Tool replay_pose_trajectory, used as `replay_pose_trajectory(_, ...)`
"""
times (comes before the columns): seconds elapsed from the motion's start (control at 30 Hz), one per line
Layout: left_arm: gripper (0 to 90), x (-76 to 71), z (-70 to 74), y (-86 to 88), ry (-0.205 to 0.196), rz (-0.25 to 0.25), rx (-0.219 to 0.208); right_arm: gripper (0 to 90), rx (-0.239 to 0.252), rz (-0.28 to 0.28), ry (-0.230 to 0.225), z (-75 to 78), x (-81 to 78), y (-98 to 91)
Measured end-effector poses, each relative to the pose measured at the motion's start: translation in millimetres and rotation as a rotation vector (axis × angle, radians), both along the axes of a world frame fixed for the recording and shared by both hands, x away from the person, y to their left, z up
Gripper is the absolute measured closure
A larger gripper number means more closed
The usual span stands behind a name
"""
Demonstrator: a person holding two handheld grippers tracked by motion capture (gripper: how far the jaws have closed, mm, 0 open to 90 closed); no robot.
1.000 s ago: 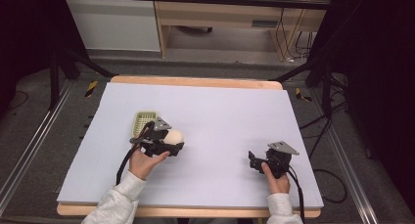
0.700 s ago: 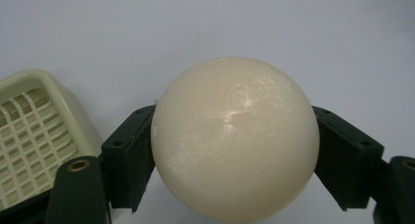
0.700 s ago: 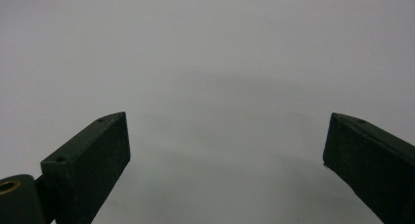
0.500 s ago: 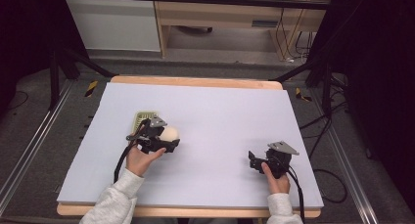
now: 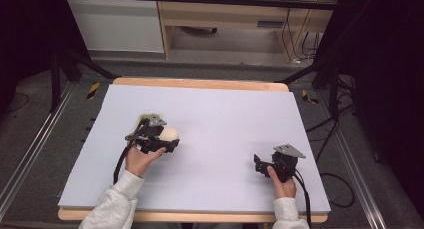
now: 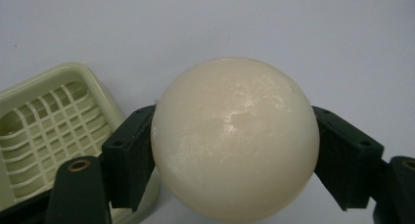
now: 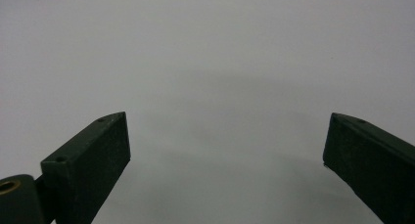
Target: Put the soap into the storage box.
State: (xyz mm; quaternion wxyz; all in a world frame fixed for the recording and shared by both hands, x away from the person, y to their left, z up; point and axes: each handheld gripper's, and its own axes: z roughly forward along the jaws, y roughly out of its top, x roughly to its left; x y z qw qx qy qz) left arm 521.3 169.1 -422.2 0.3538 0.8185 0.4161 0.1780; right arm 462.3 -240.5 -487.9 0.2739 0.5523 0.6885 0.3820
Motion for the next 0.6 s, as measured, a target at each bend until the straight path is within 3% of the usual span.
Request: replay_pose_trajectory(0.6,24.2,14.4,8.7,15.6,-0.004,0.031,0.008,4.0,0.0,-0.002,0.001,-0.1,0.1,0.1)
